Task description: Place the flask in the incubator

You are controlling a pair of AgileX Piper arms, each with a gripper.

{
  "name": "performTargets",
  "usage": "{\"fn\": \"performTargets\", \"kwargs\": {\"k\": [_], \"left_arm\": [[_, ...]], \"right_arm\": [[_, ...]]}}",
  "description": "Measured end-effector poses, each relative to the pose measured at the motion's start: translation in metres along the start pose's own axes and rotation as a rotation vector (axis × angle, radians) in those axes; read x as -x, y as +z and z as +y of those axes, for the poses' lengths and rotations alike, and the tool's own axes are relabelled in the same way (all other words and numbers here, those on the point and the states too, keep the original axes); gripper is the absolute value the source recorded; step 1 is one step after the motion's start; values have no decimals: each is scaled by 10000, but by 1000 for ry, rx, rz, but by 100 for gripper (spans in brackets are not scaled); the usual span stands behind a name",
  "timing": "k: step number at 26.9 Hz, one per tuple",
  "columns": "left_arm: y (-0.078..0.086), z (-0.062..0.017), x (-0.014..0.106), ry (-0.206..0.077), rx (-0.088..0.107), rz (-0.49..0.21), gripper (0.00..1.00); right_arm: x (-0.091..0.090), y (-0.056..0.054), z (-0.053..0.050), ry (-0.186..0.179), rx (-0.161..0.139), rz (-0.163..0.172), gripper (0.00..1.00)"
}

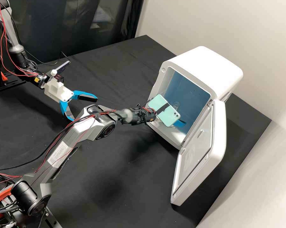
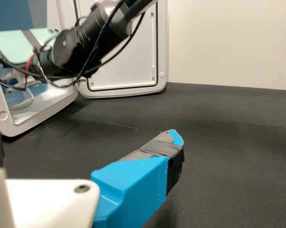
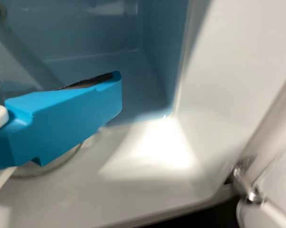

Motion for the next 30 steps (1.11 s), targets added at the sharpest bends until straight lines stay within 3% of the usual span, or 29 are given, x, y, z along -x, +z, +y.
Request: {"fn": "performTargets", "kwargs": {"k": [6, 17, 22, 25, 30], "left_arm": [[-5, 1, 0, 2, 3, 5, 100], [1, 9, 2, 5, 4, 5, 100], [-1, -7, 16, -1, 7, 9, 100], [-2, -7, 16, -1, 5, 10, 100], [21, 17, 22, 10, -15, 3, 100]], "right_arm": [[96, 118, -91, -15, -41, 4, 100], [224, 207, -166, -27, -57, 34, 100], [284, 233, -160, -31, -76, 28, 100], [290, 258, -148, -39, -60, 36, 100], [284, 296, -114, -39, -41, 45, 100]]}}
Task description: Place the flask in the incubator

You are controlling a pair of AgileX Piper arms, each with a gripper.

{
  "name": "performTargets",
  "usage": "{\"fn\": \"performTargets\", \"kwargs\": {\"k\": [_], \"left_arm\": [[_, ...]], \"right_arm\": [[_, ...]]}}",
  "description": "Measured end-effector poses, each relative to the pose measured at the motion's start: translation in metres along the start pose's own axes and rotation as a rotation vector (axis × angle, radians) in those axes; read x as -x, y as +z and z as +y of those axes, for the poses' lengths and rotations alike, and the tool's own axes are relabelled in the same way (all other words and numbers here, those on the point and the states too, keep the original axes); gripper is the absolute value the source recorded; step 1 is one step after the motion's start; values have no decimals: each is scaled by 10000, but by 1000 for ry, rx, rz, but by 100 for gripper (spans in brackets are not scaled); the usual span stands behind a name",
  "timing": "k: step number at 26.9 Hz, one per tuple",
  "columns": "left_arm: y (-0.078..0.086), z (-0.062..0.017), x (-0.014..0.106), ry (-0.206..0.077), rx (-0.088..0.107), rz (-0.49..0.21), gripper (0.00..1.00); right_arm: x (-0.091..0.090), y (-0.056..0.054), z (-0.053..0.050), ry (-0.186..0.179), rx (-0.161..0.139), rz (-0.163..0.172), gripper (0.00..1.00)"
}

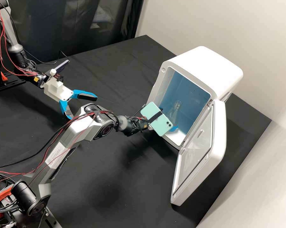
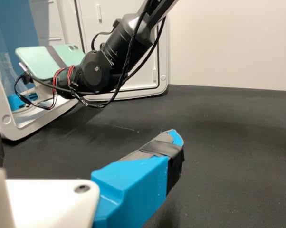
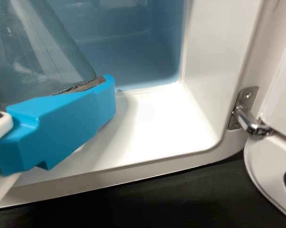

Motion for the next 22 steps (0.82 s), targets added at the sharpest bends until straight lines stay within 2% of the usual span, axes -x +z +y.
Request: {"fn": "performTargets", "kwargs": {"k": [4, 8, 12, 18, 22], "left_arm": [[0, 0, 0, 0, 0, 0, 100], [4, -1, 0, 0, 0, -2, 100], [11, -2, -1, -1, -1, -4, 100], [14, 5, 16, 3, -1, -5, 100], [14, 2, 26, 3, 0, -5, 100]], "right_arm": [[-15, 73, 98, 12, 8, -10, 100], [-45, 160, 244, 34, -3, -31, 100], [-59, 234, 343, 53, -9, -44, 100], [-69, 240, 363, 49, 7, -39, 100], [-84, 244, 358, 49, -8, -39, 100]]}}
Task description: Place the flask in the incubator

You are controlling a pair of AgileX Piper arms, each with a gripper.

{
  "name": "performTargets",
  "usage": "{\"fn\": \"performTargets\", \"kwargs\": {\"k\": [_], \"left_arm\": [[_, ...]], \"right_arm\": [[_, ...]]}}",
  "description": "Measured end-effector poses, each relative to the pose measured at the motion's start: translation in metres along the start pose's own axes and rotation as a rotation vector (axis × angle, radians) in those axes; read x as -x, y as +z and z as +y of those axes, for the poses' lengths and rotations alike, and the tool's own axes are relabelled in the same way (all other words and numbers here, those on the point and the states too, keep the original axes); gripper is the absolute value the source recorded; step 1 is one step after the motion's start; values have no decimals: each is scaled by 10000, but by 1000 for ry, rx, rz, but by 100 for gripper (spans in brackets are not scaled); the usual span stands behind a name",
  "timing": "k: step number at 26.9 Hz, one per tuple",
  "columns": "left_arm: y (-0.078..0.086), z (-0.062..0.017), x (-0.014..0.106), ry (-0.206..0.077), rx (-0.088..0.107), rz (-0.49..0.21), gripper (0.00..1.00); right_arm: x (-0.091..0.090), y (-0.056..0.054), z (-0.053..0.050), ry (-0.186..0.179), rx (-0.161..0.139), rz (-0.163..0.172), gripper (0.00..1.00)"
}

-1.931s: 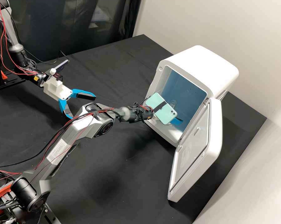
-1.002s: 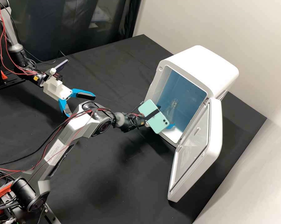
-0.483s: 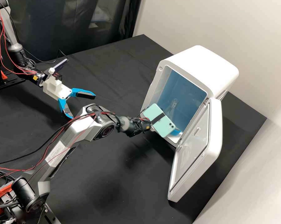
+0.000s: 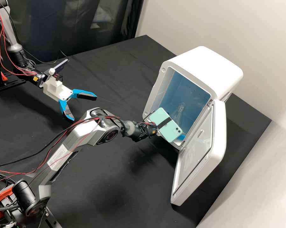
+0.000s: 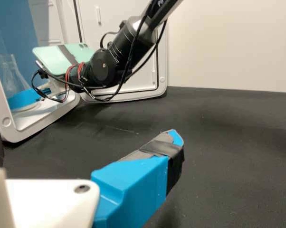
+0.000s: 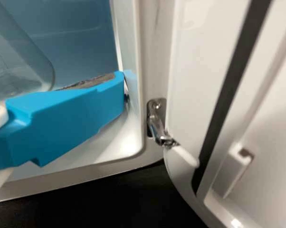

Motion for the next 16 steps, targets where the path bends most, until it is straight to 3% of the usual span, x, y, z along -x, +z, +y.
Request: {"fn": "performTargets", "kwargs": {"k": [10, 16], "left_arm": [[0, 0, 0, 0, 0, 0, 100], [0, 0, 0, 0, 0, 0, 100]], "right_arm": [[55, -6, -6, -16, -34, 5, 100], [283, -59, -86, -45, -60, 26, 100]]}}
